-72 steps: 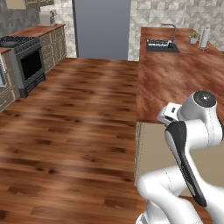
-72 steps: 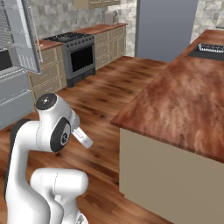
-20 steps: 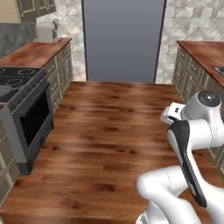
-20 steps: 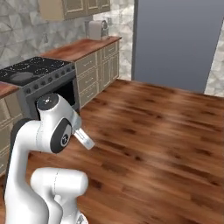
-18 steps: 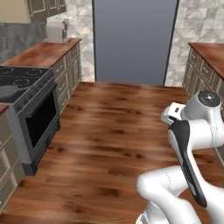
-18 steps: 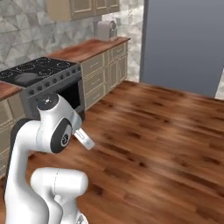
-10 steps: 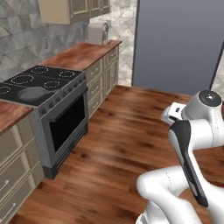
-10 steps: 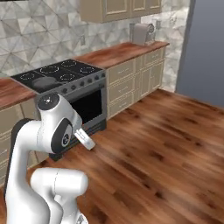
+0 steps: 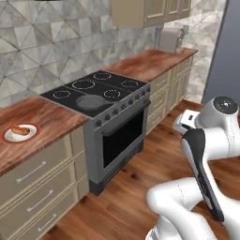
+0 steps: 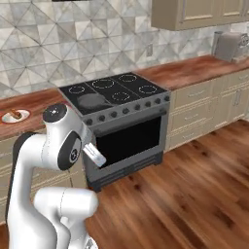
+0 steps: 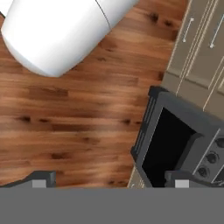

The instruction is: Place the cold items (squash and mushroom) from the fridge in one tupperware on the dining counter. Place the warm items (kebab skewer and hot dog) in the stove area in another tupperware.

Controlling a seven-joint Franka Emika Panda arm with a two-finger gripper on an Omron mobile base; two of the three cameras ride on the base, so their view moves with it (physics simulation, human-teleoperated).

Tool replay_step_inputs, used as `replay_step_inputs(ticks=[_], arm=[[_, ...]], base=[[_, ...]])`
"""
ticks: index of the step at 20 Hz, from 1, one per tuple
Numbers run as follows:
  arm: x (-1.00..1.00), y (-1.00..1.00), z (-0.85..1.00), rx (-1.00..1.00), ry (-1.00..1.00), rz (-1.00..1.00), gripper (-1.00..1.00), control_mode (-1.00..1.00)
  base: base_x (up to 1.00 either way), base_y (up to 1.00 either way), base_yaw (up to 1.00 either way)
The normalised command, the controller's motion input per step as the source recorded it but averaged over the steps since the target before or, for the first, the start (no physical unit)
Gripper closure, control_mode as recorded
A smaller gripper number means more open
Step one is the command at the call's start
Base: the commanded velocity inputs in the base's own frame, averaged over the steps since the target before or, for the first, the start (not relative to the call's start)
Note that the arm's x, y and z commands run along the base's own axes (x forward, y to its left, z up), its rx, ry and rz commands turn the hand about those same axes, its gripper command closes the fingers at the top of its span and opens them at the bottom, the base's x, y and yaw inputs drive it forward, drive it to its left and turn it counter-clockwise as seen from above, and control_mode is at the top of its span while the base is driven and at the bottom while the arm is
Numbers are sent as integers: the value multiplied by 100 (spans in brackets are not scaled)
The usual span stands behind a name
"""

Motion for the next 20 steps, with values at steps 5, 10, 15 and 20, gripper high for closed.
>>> replay_step_inputs(ticks=[5,10,15,20], arm=[[0,0,0,0,0,0,-100,100],[0,0,0,0,0,0,-100,100],[0,0,0,0,0,0,-100,100],[0,0,0,0,0,0,-100,100]], base=[[74,25,53],[60,6,41],[44,-9,26],[48,-13,18]])
